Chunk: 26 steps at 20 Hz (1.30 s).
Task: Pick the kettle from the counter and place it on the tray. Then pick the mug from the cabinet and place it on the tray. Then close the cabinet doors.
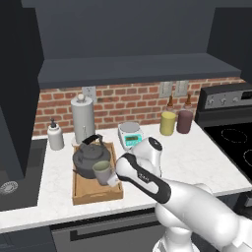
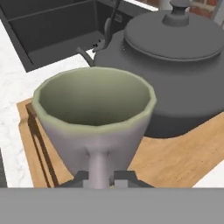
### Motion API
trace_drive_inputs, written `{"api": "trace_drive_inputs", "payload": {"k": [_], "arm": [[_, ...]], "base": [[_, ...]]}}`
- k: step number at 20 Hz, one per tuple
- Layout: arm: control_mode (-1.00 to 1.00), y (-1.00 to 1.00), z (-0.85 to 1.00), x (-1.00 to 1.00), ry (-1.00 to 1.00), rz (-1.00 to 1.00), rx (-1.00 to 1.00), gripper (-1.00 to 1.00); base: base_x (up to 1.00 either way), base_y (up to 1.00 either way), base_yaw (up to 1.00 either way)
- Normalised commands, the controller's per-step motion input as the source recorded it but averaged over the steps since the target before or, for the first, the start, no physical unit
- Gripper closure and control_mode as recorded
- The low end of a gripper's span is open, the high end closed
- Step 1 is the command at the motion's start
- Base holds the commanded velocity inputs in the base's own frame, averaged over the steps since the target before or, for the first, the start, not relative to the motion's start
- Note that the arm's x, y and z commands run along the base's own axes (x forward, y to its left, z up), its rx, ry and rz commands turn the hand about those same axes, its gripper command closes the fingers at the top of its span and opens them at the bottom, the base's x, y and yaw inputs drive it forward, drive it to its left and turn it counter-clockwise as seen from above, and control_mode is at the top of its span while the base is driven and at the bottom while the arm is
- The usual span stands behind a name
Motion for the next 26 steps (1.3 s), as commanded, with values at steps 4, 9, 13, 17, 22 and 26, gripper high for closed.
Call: {"api": "trace_drive_inputs", "payload": {"k": [4,9,13,17,22,26], "arm": [[-1.0,-0.06,-0.48,0.03,-0.04,0.0,0.01,1.0],[-1.0,-0.05,-0.47,-0.04,0.0,0.0,0.0,1.0],[-1.0,-0.04,-0.27,-0.02,0.0,0.0,0.01,1.0],[-1.0,-0.05,-0.07,0.0,0.0,0.0,0.03,-1.0],[-1.0,-0.14,0.0,-0.12,0.0,0.0,0.01,-1.0],[-1.0,-0.07,0.0,-0.19,0.0,0.0,0.0,-1.0]], "base": [[0.0,0.0,0.0],[0.0,0.0,0.0],[0.0,0.0,0.0],[0.0,0.0,0.0],[0.0,0.0,0.0],[0.0,0.0,0.0]]}}
